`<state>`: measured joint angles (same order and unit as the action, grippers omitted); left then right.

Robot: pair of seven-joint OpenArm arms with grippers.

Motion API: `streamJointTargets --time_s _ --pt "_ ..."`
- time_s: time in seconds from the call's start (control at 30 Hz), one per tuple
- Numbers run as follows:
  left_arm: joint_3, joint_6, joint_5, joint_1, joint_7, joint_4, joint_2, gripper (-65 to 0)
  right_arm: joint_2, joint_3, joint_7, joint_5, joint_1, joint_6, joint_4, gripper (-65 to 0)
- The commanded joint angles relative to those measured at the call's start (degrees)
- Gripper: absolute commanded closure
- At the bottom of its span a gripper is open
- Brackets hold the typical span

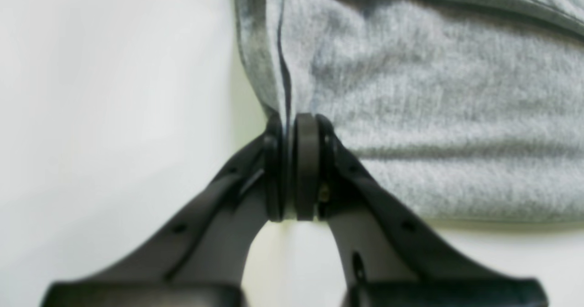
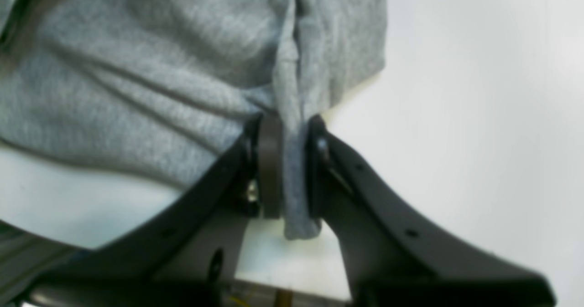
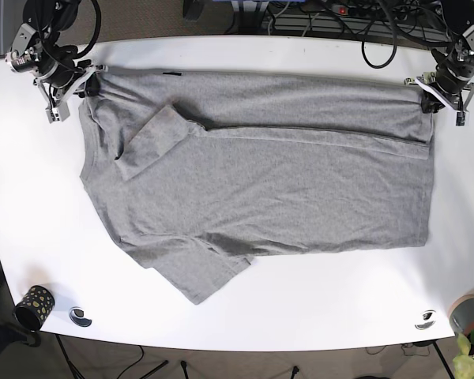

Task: Fold the T-shirt properly

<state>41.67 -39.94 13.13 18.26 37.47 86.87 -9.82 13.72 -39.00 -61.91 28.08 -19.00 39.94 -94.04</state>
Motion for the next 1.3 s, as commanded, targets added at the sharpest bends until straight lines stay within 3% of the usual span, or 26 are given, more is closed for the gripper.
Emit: streamJointTargets --time_s 0.0,0.13,0.57,0.63,0.7,0.8,0.87,0.93,1.0,1.1,1.27 --pt "0.0 -0.1 -1.0 1.7 1.8 2.4 -0.2 -2.2 0.7 -0.5 0.1 -0.4 -0.6 0.06 -2.8 -5.2" --pt "0.0 -0.1 -0.9 4.4 1.8 6.8 0.1 0.0 0.7 -0.6 0.1 -0.3 -3.5 0.06 -4.9 -1.6" --pt "2.1 -0.1 -0.9 11.4 1.9 11.7 0.0 0.0 -1.6 -3.4 0.2 -0.5 -12.1 0.06 -10.4 -1.4" --pt "2.1 -0.1 -0.9 11.5 1.9 11.9 0.0 -5.0 -1.6 -3.5 0.2 -0.5 -12.1 0.06 -10.4 -2.7" --pt "2.1 -0.1 -0.9 11.5 1.9 12.1 0.0 -15.4 -1.5 -3.6 0.2 -0.6 -12.0 0.06 -10.4 -10.0" --pt "2.2 -0.1 -0.9 11.3 1.9 12.1 0.0 -33.2 -1.2 -3.7 0.2 -0.4 -10.7 0.06 -10.4 -31.9" --pt "2.7 -0.1 -0.8 11.1 1.9 12.1 0.0 -38.3 -1.1 -3.9 0.2 -0.6 -10.1 0.06 -10.4 -45.0" --pt "2.8 -0.1 -0.8 10.2 1.9 12.2 0.0 -38.5 -1.0 -5.3 0.2 -0.1 -10.1 0.06 -10.5 -53.1" --pt "2.9 -0.1 -0.8 9.0 2.6 13.2 -0.1 -38.5 -1.0 -6.9 0.2 -0.1 -9.5 0.06 -11.5 -56.3" --pt "3.2 -0.1 -0.7 8.4 5.8 16.6 -0.2 -38.5 -1.0 -8.5 -0.1 -0.1 -8.6 0.06 -14.5 -56.4" --pt "2.2 -0.1 -0.7 6.5 6.4 20.5 -0.1 -38.5 -0.9 -8.4 -0.2 -0.3 -5.7 0.06 -16.2 -56.4"
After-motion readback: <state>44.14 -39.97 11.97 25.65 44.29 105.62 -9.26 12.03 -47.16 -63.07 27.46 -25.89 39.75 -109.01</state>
